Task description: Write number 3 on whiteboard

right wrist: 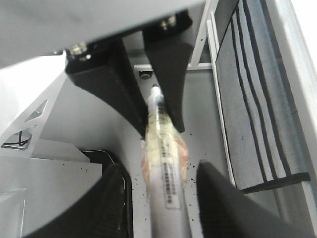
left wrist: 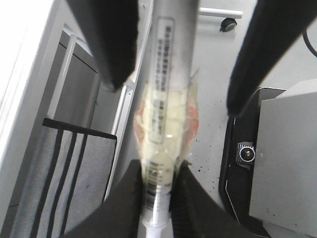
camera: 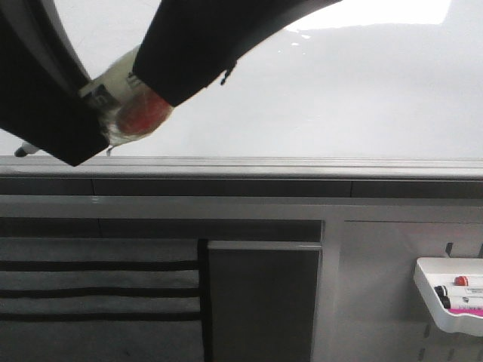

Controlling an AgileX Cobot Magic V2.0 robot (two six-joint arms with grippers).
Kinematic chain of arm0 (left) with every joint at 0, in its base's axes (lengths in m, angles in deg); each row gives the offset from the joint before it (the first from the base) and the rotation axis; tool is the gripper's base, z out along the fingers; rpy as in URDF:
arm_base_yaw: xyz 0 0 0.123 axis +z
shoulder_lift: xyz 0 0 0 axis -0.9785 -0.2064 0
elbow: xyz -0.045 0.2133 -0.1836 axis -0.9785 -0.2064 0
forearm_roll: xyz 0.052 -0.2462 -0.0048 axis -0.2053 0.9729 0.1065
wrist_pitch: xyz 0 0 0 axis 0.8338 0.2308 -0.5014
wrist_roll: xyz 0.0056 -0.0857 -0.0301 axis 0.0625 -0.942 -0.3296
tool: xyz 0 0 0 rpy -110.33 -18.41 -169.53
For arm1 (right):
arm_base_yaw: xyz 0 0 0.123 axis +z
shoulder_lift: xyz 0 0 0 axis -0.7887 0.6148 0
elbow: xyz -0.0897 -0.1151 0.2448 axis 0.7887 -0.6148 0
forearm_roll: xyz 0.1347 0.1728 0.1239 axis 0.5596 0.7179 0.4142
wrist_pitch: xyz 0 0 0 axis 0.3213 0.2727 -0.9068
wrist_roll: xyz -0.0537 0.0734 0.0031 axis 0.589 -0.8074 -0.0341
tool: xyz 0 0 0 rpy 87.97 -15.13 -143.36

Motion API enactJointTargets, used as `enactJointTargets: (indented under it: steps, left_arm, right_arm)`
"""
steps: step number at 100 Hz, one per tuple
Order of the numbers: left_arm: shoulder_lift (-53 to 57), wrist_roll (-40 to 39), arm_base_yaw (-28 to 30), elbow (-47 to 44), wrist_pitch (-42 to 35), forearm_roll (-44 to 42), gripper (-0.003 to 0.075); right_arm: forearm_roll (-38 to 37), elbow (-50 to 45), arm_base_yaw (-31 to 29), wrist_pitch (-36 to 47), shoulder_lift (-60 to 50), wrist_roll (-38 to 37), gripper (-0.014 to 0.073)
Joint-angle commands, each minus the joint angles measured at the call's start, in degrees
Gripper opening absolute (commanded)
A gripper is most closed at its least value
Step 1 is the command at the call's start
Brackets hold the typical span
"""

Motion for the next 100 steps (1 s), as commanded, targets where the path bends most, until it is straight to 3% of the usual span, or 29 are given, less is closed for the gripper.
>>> enactJointTargets:
  steps: [1, 12, 44, 66, 81, 88, 100]
  left_arm:
    - [1.3, 0.1, -0.5, 1.9, -3.1, 0.9, -0.002]
    - [1.3, 0.1, -0.5, 1.9, -3.1, 0.9, -0.002]
    - [1.3, 0.1, -0.5, 1.9, -3.1, 0.9, -0.002]
    - [1.3, 0.1, -0.5, 1.9, -3.1, 0.9, -0.002]
    - [1.3, 0.1, -0.3, 1.9, -3.3, 0.9, -0.0014]
    - [1.3, 0.1, -0.3, 1.9, -3.3, 0.9, 0.0047]
    - [1.7, -0.7, 0.4, 1.9, -4.3, 0.8, 0.0238]
  right_arm:
    - [2.5, 1.9, 0.0, 1.1, -1.3, 0.8, 0.0204]
    - [2.9, 1.9, 0.0, 1.1, -1.3, 0.8, 0.0134]
    - [3.2, 1.9, 0.0, 1.1, -1.3, 0.8, 0.0122]
    - [3.2, 1.9, 0.0, 1.0, -1.3, 0.8, 0.0019]
    - [3.2, 1.9, 0.0, 1.1, -1.3, 0.8, -0.0002]
    - [3.2, 1.9, 0.0, 1.1, -1.5, 0.8, -0.0002]
    - [1.5, 1.9, 0.0, 1.4, -2.4, 0.7, -0.0002]
